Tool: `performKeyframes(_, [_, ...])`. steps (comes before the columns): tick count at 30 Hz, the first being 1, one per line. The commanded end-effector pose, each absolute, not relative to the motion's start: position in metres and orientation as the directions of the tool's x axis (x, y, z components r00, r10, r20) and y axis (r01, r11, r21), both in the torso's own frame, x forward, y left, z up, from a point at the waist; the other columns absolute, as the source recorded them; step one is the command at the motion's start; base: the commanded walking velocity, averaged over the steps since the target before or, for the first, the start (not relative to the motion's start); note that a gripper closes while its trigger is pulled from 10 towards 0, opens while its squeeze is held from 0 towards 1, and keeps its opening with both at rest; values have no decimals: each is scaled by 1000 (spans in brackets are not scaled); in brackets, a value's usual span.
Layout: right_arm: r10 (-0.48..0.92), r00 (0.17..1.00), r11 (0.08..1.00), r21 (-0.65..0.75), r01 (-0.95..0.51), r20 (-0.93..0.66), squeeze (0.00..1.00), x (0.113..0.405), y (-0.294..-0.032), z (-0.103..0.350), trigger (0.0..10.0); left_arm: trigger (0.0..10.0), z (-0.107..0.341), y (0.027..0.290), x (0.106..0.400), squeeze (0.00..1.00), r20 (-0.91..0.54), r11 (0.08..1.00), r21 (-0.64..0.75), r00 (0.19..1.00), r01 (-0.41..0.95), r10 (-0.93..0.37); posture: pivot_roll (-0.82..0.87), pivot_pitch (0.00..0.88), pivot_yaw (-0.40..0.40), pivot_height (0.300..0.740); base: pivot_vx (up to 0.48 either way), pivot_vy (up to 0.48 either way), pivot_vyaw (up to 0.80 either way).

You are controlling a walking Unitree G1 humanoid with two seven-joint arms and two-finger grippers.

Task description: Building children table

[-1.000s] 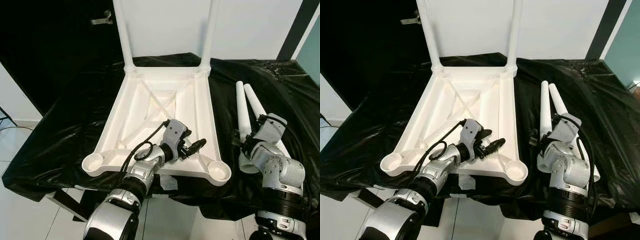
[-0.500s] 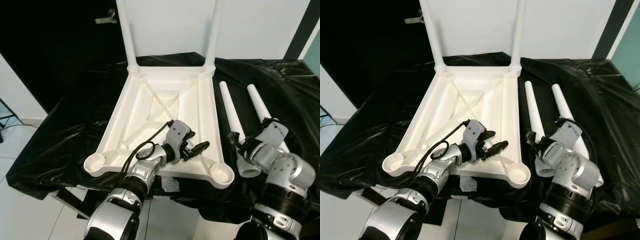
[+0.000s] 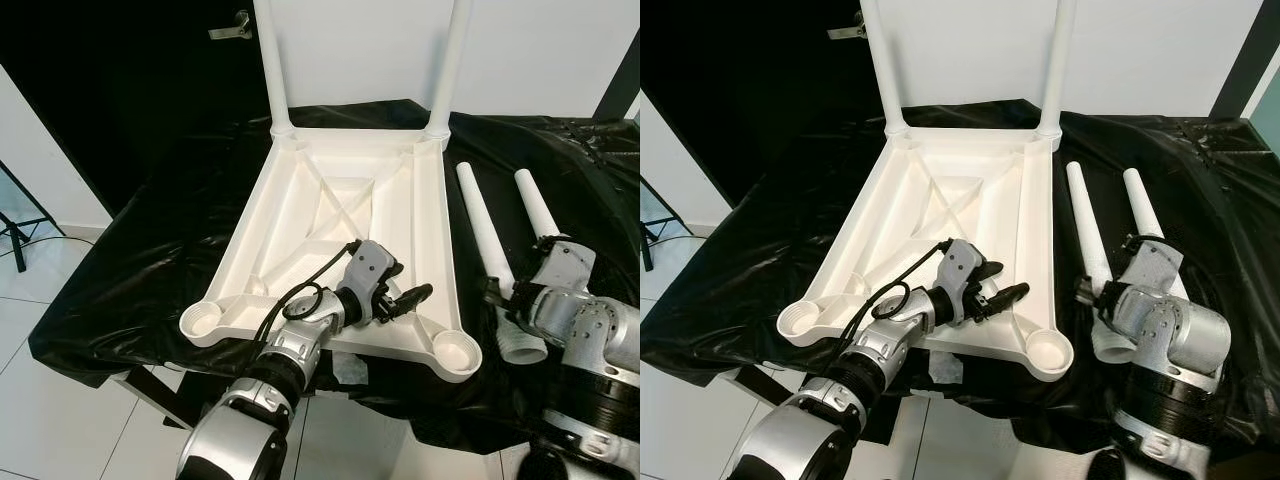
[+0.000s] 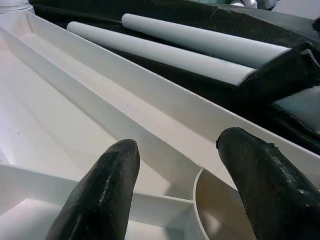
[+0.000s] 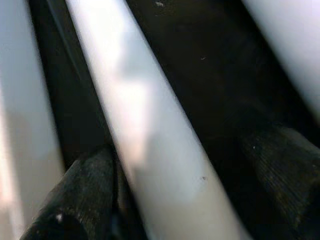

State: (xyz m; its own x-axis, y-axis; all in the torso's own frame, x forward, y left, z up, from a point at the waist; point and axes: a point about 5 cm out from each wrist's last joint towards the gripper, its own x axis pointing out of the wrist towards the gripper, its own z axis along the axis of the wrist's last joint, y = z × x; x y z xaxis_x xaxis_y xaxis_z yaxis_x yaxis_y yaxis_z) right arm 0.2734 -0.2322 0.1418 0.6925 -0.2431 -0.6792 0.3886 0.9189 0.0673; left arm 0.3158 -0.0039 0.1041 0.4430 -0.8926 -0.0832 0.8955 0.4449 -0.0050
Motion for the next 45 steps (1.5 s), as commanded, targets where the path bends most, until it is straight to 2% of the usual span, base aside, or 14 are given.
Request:
performKeyframes(1, [-192, 590, 928, 49, 369, -785, 0, 263, -226, 115, 10000, 10000, 84, 3, 313, 0, -167, 531, -38, 519, 847, -839, -175, 0, 58, 740, 0, 0, 0])
performKeyframes(4, [-166, 556, 951, 16, 308, -815, 0, 261, -226, 114, 10000, 10000, 83, 3, 313, 0, -177, 535, -38, 521, 844, -835, -176, 0, 55, 740, 0, 0, 0])
performKeyframes(5, [-156, 538, 955, 13, 297, -828, 0, 259, -227, 111, 8314, 10000, 82, 3, 313, 0, -182, 538, -37, 524, 842, -832, -177, 0, 55, 740, 0, 0, 0])
performKeyframes(6, [-156, 538, 955, 13, 297, -828, 0, 259, -227, 111, 8314, 10000, 82, 3, 313, 0, -182, 538, -37, 524, 842, -832, -177, 0, 55, 740, 0, 0, 0])
performKeyframes(7, [-142, 522, 957, 19, 291, -841, 0, 257, -228, 108, 0, 10000, 82, 4, 314, 0, -186, 542, -37, 527, 839, -829, -177, 0, 54, 740, 0, 0, 0])
performKeyframes(18, [-69, 513, 946, 107, 306, -856, 0, 256, -220, 94, 0, 10000, 81, 4, 314, 0, -204, 549, -31, 532, 835, -822, -180, 0, 63, 740, 0, 0, 0])
performKeyframes(25, [-112, 608, 940, 116, 322, -786, 0, 266, -216, 103, 0, 10000, 81, 2, 313, 0, -207, 544, -33, 526, 839, -825, -185, 0, 67, 740, 0, 0, 0])
performKeyframes(26, [-228, 709, 958, -25, 285, -667, 0, 274, -216, 121, 0, 10000, 82, 1, 312, 0, -191, 539, -51, 522, 841, -832, -187, 0, 68, 740, 0, 0, 0])
performKeyframes(29, [-313, 805, 949, -192, 249, -504, 0, 279, -212, 140, 0, 10000, 86, -1, 312, 0, -150, 527, -91, 511, 845, -846, -189, 0, 68, 740, 0, 0, 0])
performKeyframes(33, [-349, 871, 917, -316, 241, -347, 0, 280, -202, 156, 0, 10000, 92, -3, 311, 0, -91, 504, -122, 496, 855, -863, -194, 0, 70, 740, 0, 0, 0])
performKeyframes(34, [-364, 888, 896, -366, 251, -282, 0, 279, -199, 161, 7961, 10000, 94, -3, 311, 0, -70, 501, -132, 496, 856, -866, -195, 0, 70, 740, 0, 0, 0])
performKeyframes(35, [-364, 888, 896, -366, 251, -282, 0, 279, -199, 161, 7961, 10000, 94, -3, 311, 0, -70, 501, -132, 496, 856, -866, -195, 0, 70, 740, 0, 0, 0])
performKeyframes(36, [-369, 901, 878, -403, 258, -229, 0, 279, -196, 164, 10000, 10000, 96, -3, 312, 0, -50, 498, -144, 496, 855, -867, -195, 0, 70, 740, 0, 0, 0])
performKeyframes(45, [-376, 925, 805, -514, 296, -56, 0, 280, -192, 170, 10000, 10000, 117, 9, 325, 0, 109, 489, -295, 537, 821, -837, -190, 0, 64, 740, 0, 0, 0])
